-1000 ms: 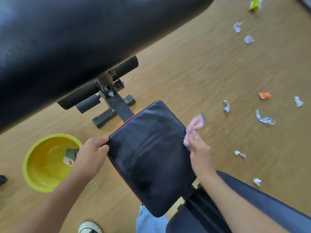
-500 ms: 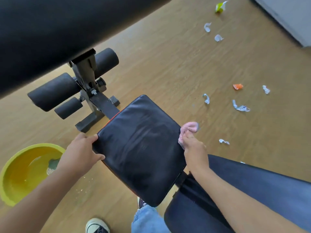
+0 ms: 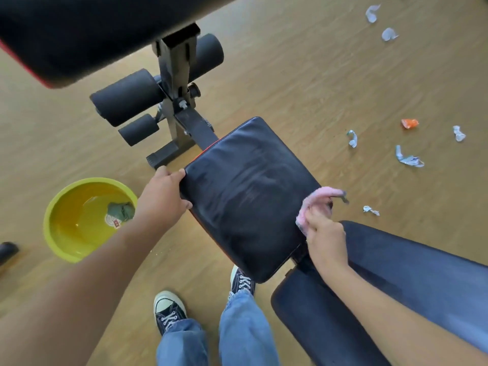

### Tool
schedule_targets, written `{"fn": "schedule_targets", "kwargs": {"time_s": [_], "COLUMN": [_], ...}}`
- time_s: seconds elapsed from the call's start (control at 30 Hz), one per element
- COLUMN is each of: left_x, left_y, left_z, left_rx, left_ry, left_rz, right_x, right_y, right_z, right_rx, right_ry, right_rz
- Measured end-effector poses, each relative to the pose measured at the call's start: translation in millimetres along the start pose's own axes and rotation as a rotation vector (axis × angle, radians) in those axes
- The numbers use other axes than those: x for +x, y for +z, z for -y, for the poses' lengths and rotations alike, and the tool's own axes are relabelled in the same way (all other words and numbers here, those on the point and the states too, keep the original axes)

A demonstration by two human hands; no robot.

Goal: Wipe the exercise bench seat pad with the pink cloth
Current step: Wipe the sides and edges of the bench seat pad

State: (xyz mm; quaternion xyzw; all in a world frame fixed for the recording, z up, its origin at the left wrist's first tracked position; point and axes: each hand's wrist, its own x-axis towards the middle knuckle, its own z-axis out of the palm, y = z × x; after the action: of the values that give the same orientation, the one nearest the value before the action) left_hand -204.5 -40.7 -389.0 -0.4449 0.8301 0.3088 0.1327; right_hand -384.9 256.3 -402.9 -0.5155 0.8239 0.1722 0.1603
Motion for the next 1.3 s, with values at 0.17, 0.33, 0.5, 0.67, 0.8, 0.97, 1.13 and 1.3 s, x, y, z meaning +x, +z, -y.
{"fn": "schedule_targets", "kwargs": {"time_s": [0.17, 0.33, 0.5, 0.67, 0.8, 0.97, 1.13, 1.3], "left_x": [-1.7, -5.2, -8.2, 0.1, 6.5, 14.2, 27.5, 42.8], "left_y": [-1.4, -6.9, -6.8, -5.4, -5.0, -5.2, -7.2, -9.5], "left_z": [6.5, 21.4, 35.7, 45.9, 49.0, 30.6, -6.8, -25.9], "left_rx": [-0.115, -0.472, -0.844, -0.823, -0.751, -0.694, -0.423, -0.270], "left_ry": [-0.012, -0.108, -0.269, -0.375, -0.481, -0.418, -0.149, -0.110], "left_rz": [0.001, 0.021, 0.021, -0.132, -0.341, -0.294, -0.083, -0.044], "right_x": [-30.9, 0.0, 80.6, 150.3, 197.9, 234.9, 247.0, 263.9], "right_y": [11.3, -4.0, -49.3, -82.4, -112.9, -119.0, -115.9, -117.0], "right_z": [90.1, 82.1, 118.8, 164.9, 171.7, 113.1, 42.3, 22.3], "right_rx": [-0.334, -0.586, -0.556, -0.446, -0.225, -0.104, 0.122, 0.257], "right_ry": [-0.800, -1.109, -1.194, -1.074, -0.761, -0.495, -0.215, -0.043], "right_rz": [0.058, 0.108, -0.086, -0.152, -0.195, -0.129, -0.183, -0.205]}}
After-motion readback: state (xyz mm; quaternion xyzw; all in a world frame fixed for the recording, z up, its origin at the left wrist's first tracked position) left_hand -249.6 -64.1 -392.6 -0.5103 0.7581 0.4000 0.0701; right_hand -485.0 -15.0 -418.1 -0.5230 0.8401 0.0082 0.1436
